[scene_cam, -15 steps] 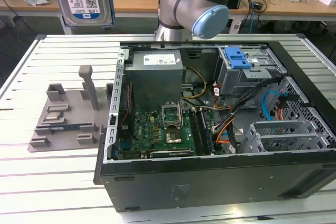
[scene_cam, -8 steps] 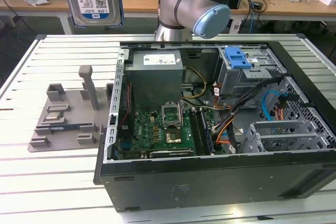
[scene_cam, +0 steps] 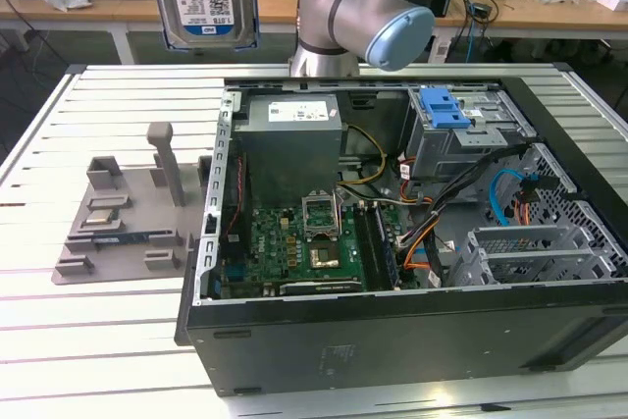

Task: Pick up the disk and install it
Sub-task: 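Pick up the disk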

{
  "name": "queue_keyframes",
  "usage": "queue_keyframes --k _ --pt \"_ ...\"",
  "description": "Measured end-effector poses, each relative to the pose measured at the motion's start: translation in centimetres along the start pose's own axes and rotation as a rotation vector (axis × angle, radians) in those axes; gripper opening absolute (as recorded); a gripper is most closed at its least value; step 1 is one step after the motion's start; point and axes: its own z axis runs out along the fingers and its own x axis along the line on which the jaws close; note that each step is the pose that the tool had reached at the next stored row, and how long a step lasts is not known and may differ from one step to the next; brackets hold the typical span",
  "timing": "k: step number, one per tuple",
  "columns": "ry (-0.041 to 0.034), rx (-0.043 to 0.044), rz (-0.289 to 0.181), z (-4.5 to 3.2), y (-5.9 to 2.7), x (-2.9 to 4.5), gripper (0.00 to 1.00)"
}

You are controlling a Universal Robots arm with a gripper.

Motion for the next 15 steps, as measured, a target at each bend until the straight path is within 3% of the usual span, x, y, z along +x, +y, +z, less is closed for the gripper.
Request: queue_keyframes --k 2,6,12,15 --pt "0.0 0.0001 0.0 0.0 -0.59 0.02 0.37" --pt "0.0 0.0 0.0 -0.04 -2.94 0.08 0.37" --pt "0.0001 -0.0001 0.0 -0.06 -5.28 0.16 0.37" --pt "-0.0002 0.0 0.0 -0.07 -5.78 0.5 0.37"
